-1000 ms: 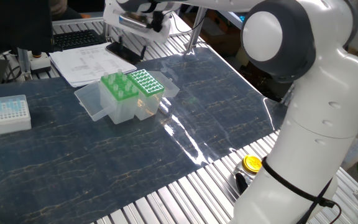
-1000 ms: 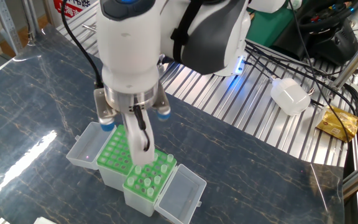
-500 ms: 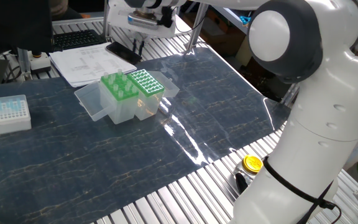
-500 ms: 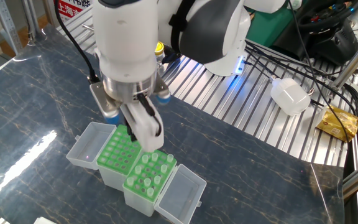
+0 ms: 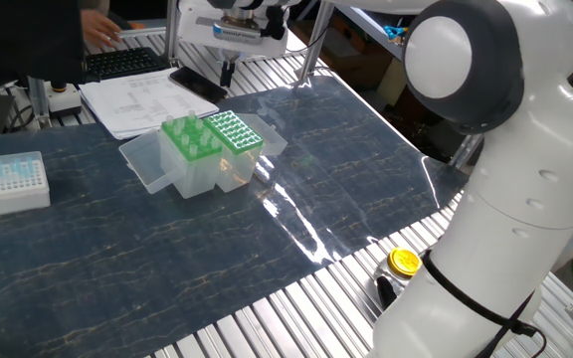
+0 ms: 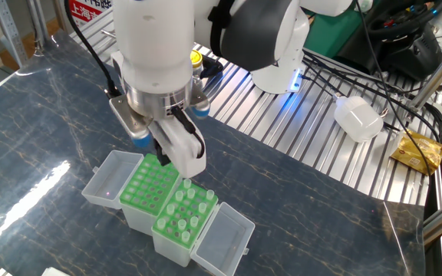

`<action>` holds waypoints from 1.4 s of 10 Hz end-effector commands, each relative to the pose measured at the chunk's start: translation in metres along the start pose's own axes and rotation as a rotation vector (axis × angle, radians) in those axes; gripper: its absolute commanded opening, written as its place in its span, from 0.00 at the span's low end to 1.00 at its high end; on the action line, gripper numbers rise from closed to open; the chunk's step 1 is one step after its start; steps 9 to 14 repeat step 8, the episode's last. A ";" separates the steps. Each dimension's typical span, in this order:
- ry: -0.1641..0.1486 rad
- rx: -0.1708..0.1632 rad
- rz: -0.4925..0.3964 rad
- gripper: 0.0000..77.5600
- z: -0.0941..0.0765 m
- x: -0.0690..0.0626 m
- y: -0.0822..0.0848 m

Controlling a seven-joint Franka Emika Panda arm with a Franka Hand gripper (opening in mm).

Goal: Transfer all large pipette tips from one holder to another

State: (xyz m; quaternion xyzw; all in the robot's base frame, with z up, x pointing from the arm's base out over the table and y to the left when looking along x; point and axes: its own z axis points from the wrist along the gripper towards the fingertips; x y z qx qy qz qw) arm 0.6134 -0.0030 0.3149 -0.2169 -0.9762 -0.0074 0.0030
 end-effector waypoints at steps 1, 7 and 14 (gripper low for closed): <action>-0.017 -0.001 -0.215 0.02 -0.019 0.011 -0.042; -0.015 -0.001 -0.209 0.02 -0.020 0.011 -0.043; -0.015 0.000 -0.209 0.02 -0.020 0.011 -0.043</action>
